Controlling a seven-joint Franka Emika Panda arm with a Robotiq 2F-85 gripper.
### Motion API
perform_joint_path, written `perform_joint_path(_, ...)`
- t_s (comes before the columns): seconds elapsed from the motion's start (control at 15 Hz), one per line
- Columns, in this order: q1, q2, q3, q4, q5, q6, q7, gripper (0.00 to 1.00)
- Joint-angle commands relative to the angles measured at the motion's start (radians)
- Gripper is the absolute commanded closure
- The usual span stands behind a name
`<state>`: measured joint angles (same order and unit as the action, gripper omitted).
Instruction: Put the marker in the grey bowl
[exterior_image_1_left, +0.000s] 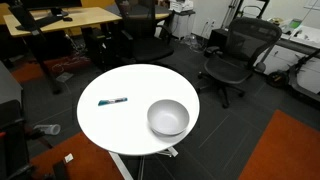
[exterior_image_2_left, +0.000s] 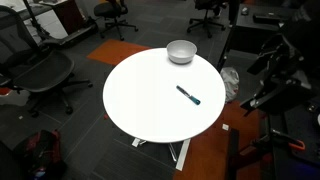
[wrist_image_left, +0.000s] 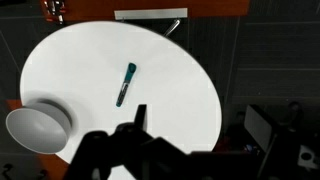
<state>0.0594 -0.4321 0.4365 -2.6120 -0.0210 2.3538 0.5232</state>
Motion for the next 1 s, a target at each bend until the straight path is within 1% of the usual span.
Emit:
perform_joint_path(0.0, 0.027, 0.005, -0.027, 0.001, -0.017, -0.002, 0.012, 0.0)
perform_joint_path(0.2, 0.027, 0.005, -0.027, 0.001, -0.017, -0.002, 0.012, 0.0)
perform_joint_path(0.6, 0.018, 0.039, -0.064, 0.012, -0.023, 0.01, 0.005, 0.0)
perform_joint_path(0.93, -0.01, 0.093, -0.095, 0.02, -0.051, 0.033, 0.025, 0.0)
